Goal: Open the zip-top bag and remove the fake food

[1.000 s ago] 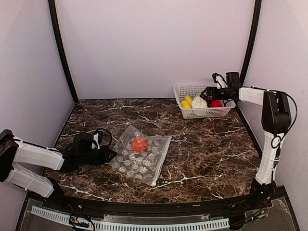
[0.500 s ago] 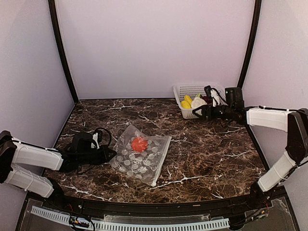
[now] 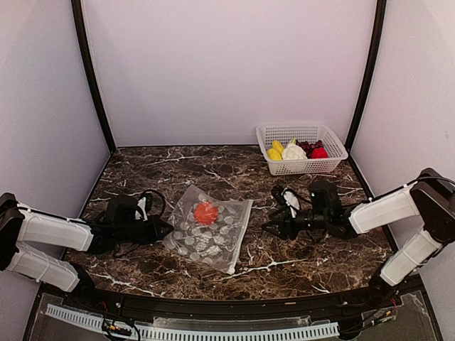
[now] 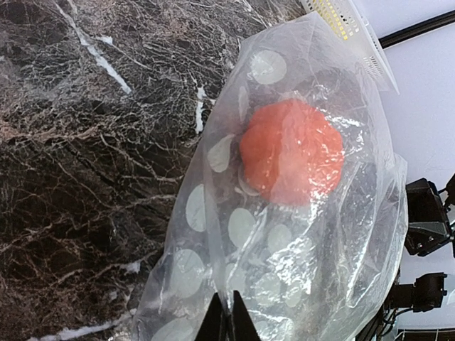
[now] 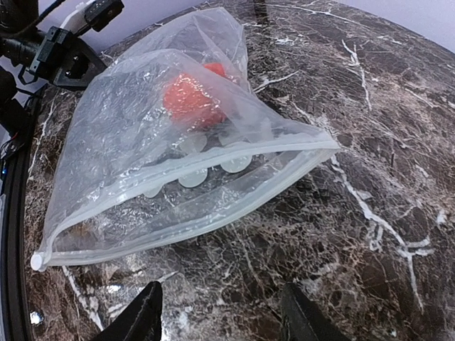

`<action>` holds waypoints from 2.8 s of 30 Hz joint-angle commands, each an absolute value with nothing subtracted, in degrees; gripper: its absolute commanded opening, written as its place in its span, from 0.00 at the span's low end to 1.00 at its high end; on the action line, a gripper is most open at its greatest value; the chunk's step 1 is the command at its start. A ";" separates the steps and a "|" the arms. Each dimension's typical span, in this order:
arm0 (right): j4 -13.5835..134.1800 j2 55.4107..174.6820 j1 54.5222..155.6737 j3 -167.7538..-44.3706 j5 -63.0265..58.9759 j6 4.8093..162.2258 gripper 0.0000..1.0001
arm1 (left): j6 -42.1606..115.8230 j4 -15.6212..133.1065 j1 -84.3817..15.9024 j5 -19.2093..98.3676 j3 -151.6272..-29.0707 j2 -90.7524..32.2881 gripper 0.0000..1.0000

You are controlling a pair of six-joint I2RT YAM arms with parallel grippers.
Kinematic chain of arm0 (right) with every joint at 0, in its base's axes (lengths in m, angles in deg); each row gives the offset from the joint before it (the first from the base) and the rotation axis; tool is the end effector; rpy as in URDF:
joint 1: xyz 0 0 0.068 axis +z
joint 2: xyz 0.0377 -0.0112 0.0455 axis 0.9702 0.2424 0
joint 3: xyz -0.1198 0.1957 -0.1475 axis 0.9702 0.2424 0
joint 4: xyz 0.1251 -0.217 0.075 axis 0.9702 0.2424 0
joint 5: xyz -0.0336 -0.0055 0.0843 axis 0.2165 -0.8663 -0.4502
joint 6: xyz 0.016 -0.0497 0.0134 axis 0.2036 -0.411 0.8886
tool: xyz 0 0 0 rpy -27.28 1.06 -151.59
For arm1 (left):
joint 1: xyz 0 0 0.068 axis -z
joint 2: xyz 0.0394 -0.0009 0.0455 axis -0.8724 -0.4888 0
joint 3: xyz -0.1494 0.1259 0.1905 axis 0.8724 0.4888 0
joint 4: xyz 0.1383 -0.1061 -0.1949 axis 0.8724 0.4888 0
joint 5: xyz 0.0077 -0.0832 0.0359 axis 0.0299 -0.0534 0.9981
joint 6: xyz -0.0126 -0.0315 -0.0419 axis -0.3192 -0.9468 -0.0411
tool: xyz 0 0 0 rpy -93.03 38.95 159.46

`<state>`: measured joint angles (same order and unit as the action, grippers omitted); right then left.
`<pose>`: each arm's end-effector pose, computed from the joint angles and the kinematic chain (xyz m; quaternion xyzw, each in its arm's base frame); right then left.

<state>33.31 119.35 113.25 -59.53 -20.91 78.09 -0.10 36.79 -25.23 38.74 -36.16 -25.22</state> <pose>0.2104 0.1800 0.1533 -0.3689 0.7661 0.3488 0.3942 0.1800 -0.1354 0.1493 -0.0576 0.8595 -0.3877 0.3281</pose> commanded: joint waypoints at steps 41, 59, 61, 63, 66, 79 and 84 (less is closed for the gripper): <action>-6.42 153.26 126.50 -70.24 -15.49 72.06 0.96 | 13.61 47.98 -24.00 22.37 -48.11 -19.42 0.01; -1.23 157.31 127.39 -78.47 -15.67 70.93 0.90 | 11.48 44.15 -23.98 20.09 -47.33 -21.98 0.01; -0.60 157.14 127.39 -78.31 -15.01 70.73 0.84 | 11.19 44.21 -23.92 20.74 -47.24 -21.94 0.01; -0.12 156.33 127.39 -77.78 -14.31 70.64 0.78 | 10.89 44.53 -23.97 22.16 -47.01 -21.78 0.01; 0.10 154.07 127.39 -75.89 -13.84 70.99 0.72 | 10.41 45.62 -24.12 24.91 -46.71 -21.06 0.01; 1.75 141.82 127.47 -64.27 -14.33 75.45 0.59 | 5.95 51.24 -28.89 39.84 -45.13 -18.27 0.01; 3.06 136.76 127.47 -59.90 -14.75 76.70 0.59 | 5.07 51.80 -30.61 43.42 -44.33 -18.28 0.01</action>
<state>2.03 140.81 126.95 -62.92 -14.72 74.99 6.46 49.34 -29.34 38.58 -45.91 -19.39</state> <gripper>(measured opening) 0.751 0.009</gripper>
